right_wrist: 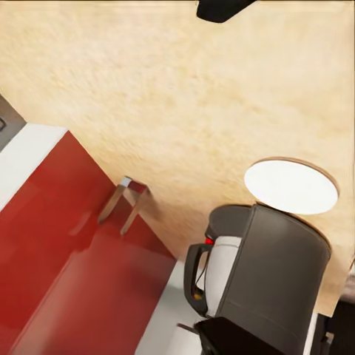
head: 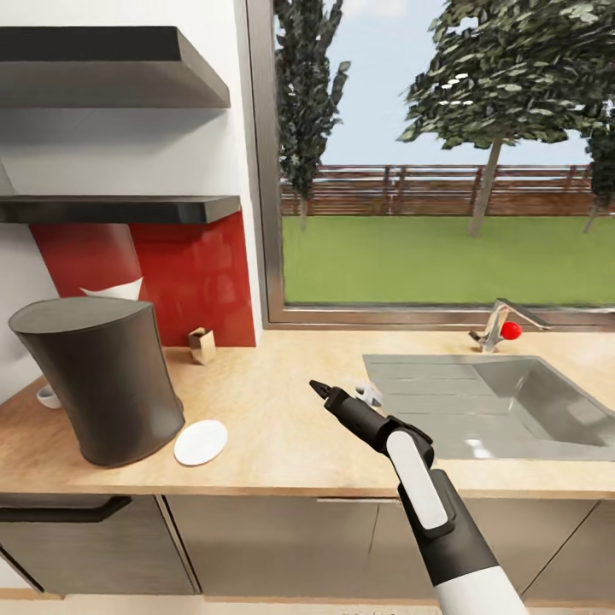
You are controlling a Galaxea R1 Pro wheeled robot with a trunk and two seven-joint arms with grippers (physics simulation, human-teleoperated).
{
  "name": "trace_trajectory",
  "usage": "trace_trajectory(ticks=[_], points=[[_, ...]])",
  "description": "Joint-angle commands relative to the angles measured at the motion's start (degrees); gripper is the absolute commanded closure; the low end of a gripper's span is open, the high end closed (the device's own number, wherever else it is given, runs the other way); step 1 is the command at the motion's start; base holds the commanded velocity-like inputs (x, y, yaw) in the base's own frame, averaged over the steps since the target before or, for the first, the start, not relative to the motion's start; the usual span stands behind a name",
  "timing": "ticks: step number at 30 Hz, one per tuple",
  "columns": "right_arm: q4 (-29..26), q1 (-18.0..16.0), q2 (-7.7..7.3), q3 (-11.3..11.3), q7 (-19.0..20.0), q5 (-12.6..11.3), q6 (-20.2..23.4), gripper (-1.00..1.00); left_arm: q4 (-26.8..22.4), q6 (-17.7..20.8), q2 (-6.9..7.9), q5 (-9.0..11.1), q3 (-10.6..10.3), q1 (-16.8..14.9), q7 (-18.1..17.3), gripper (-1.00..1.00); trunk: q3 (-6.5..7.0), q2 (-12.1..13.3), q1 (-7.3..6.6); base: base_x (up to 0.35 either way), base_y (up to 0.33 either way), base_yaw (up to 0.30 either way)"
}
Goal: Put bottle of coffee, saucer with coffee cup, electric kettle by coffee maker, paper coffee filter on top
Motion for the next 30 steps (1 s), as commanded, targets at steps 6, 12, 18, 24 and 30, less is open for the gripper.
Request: trace_trajectory(ticks=[6, 12, 18, 24, 30], points=[[-0.16, 0.16, 0.02, 0.04, -0.53, -0.67, 0.14, -1.00, -0.19, 0.20, -0.07, -0.34, 0.20, 0.04, 0.03, -1.00, -0.12, -0.12, 0.04, 0.000, 0.000, -0.219], [-0.28, 0.52, 0.01, 0.04, -0.51, -0.68, 0.14, -1.00, -0.19, 0.20, -0.10, -0.34, 0.20, 0.04, 0.03, -1.00, -0.12, -0.12, 0.04, 0.000, 0.000, -0.228], [-0.10, 0.60, -0.65, 0.04, -0.50, -0.94, 0.06, -1.00, -0.19, 0.11, -0.10, -0.34, 0.24, 0.04, 0.03, -1.00, -0.12, -0.12, 0.04, 0.000, 0.000, -0.283], [-0.10, 0.62, -0.77, 0.04, -0.50, -1.02, 0.05, -1.00, -0.19, 0.11, -0.30, -0.34, 0.28, 0.04, 0.03, -1.00, -0.12, -0.12, 0.04, 0.000, 0.000, -0.299], [-0.14, 0.60, -0.78, -0.04, -0.50, -1.07, 0.05, -1.00, -0.19, 0.07, -0.80, -0.35, 0.19, 0.04, 0.03, -1.00, -0.12, -0.12, 0.04, 0.000, 0.000, -0.300]])
